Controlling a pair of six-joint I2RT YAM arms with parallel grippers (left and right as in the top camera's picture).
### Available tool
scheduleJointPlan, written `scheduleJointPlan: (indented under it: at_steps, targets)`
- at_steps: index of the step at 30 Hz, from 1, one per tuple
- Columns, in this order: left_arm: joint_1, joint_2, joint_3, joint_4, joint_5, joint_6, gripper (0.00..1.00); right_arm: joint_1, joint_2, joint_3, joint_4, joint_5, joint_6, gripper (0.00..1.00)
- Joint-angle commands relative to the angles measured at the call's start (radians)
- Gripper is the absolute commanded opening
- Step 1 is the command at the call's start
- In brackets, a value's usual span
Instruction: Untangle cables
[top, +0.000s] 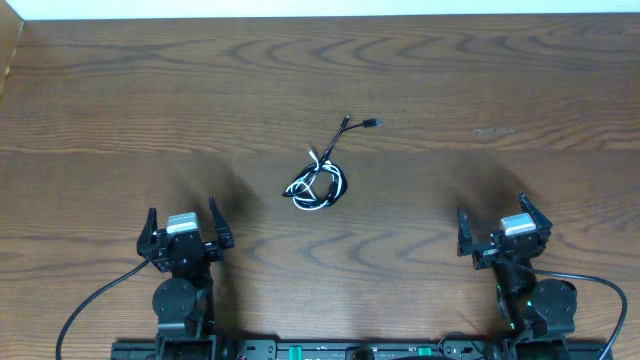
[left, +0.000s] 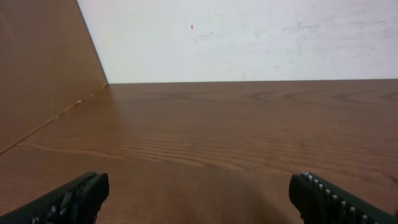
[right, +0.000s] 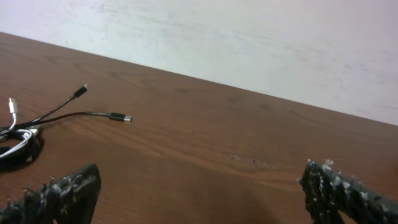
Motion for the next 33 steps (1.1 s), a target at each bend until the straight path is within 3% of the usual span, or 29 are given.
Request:
scheduleJointPlan:
  at_steps: [1,19,24,33]
  targets:
    - [-0.004,0.015,-0.016,-0.042,-0.006,0.013,0.98,-0.001,-0.003,-0.002,-0.003,0.004,-0.003,0.99]
    - [-0.004,0.027,-0.016,-0.036,-0.006,0.012,0.98,-0.001,-0.003,-0.002,0.003,-0.027,0.049,0.99]
    - [-0.004,0.027,-0.016,0.017,-0.001,-0.040,0.98,-0.001,-0.003,0.002,0.004,-0.026,0.091,0.99]
    - [-0.004,0.160,0.102,-0.033,0.138,-0.041,0.98,-0.002,0.093,0.101,0.000,-0.045,0.105,0.99]
